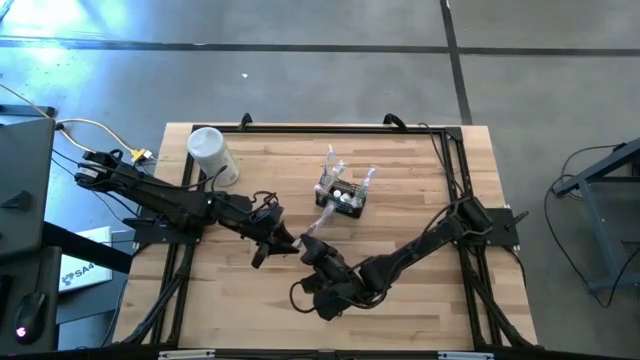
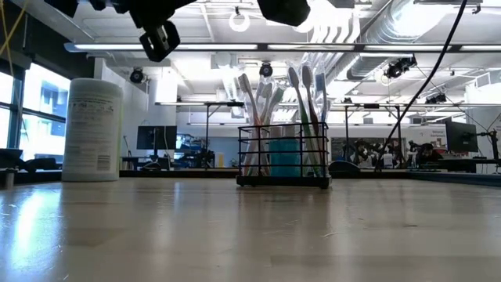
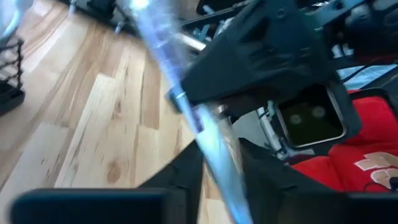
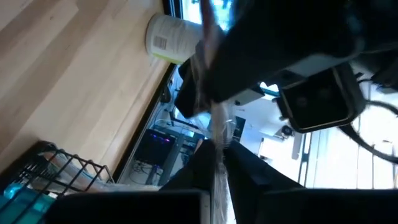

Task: Pick & Place toothbrushing station
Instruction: Put the violet toothbrush into the mesh organizer

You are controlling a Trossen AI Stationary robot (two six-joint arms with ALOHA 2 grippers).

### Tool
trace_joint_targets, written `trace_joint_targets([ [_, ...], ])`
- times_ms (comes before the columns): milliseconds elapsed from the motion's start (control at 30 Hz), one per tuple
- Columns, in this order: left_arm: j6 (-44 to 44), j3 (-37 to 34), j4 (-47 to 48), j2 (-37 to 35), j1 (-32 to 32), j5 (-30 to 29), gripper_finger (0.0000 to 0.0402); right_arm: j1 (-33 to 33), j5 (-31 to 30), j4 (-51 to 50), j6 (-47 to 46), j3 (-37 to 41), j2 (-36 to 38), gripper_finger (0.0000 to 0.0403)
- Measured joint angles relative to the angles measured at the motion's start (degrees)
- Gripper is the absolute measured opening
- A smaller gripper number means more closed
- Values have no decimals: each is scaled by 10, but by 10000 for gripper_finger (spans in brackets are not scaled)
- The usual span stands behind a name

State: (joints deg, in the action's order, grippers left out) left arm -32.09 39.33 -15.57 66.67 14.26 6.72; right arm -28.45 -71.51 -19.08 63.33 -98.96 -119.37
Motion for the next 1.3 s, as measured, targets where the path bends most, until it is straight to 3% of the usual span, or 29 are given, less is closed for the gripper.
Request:
trace_joint_targets([
  [167,5,0,21,0,-1,-9,24,-2,1,-1,-3,0,0,45],
  [400,52,0,18,0,0,-31,24,-7,-1,6,-18,0,0,127],
  [600,81,0,20,-3,0,-59,24,-34,-38,9,-49,0,0,196],
  [867,140,0,26,-46,0,-125,24,-67,-110,-77,-187,0,10,212],
  [1033,192,1,40,-82,0,-153,24,-88,-184,-229,-373,-1,32,202],
  [1167,239,1,34,-93,0,-154,24,-99,-157,-414,-657,0,69,195],
  [1300,291,1,36,-92,0,-153,24,-99,-81,-594,-977,0,113,191],
])
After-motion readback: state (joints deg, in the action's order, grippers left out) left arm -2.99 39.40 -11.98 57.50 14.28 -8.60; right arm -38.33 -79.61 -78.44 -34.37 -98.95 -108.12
